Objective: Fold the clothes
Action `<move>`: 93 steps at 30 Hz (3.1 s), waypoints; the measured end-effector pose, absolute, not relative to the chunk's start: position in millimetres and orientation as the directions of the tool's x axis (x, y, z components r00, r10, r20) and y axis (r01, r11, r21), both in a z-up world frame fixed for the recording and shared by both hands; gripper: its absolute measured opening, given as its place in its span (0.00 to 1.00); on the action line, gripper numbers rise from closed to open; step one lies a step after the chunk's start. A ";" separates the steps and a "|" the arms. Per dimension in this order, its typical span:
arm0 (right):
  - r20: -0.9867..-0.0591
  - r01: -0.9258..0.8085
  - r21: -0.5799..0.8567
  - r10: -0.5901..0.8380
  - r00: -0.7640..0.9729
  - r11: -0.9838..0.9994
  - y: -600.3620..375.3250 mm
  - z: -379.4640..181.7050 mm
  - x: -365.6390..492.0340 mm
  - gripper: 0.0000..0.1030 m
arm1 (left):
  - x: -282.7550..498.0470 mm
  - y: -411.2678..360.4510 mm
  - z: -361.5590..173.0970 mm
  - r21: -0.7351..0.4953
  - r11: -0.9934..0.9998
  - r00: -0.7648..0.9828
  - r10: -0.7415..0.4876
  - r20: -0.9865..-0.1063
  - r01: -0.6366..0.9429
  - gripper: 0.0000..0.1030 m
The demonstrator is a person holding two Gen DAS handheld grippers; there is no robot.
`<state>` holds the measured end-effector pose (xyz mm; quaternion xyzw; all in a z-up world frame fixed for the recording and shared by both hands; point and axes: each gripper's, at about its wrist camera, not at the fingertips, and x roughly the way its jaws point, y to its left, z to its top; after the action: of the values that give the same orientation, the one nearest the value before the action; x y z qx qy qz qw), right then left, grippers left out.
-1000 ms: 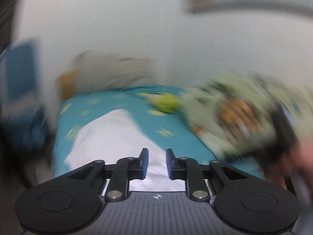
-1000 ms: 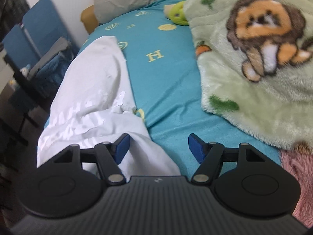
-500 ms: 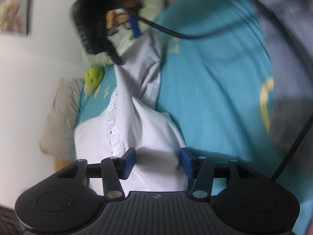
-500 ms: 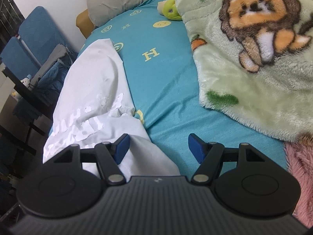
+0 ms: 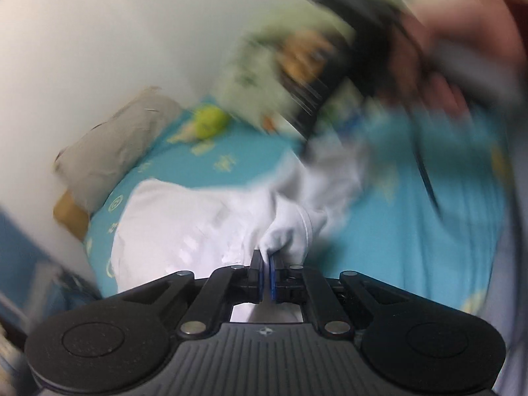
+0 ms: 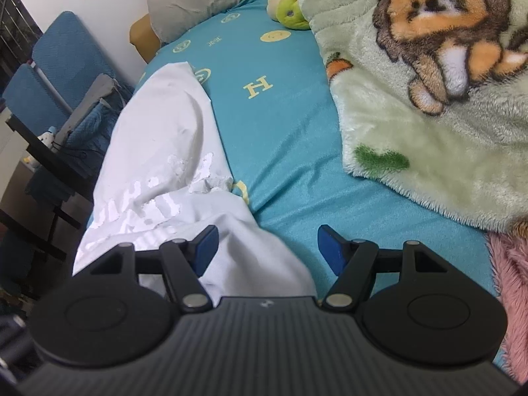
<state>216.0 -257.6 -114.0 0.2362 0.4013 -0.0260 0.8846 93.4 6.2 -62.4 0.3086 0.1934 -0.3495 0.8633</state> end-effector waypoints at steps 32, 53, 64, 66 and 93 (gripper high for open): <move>-0.477 0.188 0.101 -0.118 0.871 0.977 -209.1 -63.3 187.3 0.67 | 212.4 92.5 -32.5 -0.618 0.692 0.699 -0.648 -0.303 0.373 0.04; -0.429 0.020 0.360 0.147 0.891 0.933 -216.5 -54.5 181.6 0.12 | 213.3 98.7 -41.5 -0.555 0.798 0.703 -0.533 -0.471 0.233 0.19; -0.459 -0.003 0.493 0.263 0.849 0.870 -225.5 -59.4 185.8 0.12 | 166.8 72.6 -18.5 -0.180 0.943 0.770 -0.331 -0.545 0.278 0.80; -0.457 -0.016 0.503 0.281 0.844 0.864 -223.9 -59.1 185.9 0.12 | 150.0 56.7 -11.5 -0.126 0.927 0.776 -0.364 -0.514 0.352 0.81; -0.473 0.144 0.393 0.065 0.879 0.908 -227.9 -62.4 179.3 0.13 | 122.4 98.4 9.7 -0.413 0.900 0.872 -0.308 -0.380 0.138 0.84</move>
<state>179.3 -227.9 -62.4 0.2133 0.2454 -0.0210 0.9454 122.4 98.4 9.7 -0.1898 0.2240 -0.1177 0.9486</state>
